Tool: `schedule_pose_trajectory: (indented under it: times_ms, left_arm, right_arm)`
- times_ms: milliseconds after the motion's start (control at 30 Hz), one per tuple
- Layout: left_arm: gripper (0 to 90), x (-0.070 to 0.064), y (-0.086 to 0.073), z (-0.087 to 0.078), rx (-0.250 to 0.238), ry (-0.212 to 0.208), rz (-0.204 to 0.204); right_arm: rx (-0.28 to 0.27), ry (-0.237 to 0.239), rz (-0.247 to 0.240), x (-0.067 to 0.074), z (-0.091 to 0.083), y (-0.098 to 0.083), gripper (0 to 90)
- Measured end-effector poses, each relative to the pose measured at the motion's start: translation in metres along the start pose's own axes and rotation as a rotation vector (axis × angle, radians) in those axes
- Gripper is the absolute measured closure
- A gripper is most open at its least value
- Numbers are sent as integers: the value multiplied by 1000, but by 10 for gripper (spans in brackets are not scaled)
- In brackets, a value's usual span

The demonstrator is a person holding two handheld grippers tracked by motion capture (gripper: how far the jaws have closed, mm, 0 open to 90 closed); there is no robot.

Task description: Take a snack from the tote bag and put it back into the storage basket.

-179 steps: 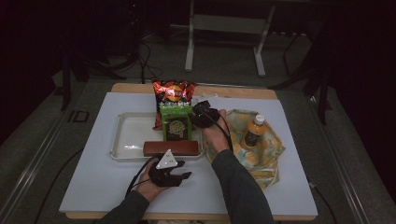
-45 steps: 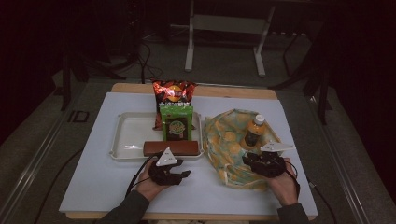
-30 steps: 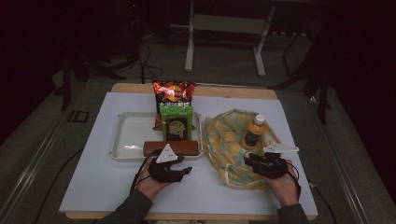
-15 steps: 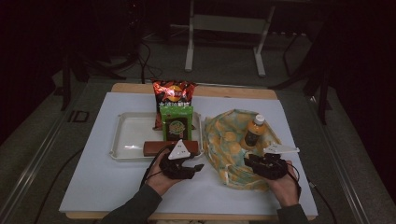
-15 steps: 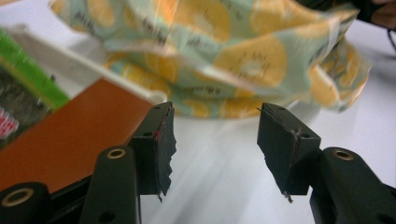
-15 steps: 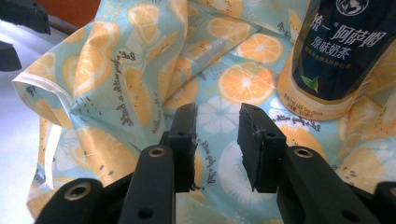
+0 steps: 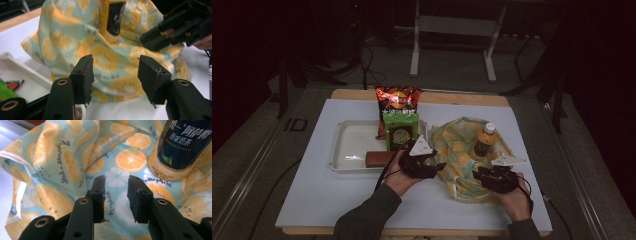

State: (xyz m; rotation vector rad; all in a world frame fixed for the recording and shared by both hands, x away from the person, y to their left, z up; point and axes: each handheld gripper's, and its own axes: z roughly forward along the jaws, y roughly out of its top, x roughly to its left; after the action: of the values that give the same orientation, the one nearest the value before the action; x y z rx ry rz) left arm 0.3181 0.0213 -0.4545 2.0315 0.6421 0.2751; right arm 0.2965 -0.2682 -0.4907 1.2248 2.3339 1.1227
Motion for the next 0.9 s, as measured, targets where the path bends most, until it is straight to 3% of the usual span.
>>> schedule_pose_trajectory:
  times_ms: [500, 900]
  left_arm:
    - [455, 5, 36, 35, 18, -5, 33]
    - [452, 11, 54, 58, 47, -3, 22]
  right_arm:
    - [-6, 2, 6, -1, -4, -4, 669]
    - [-8, 10, 19, -3, -6, -6, 661]
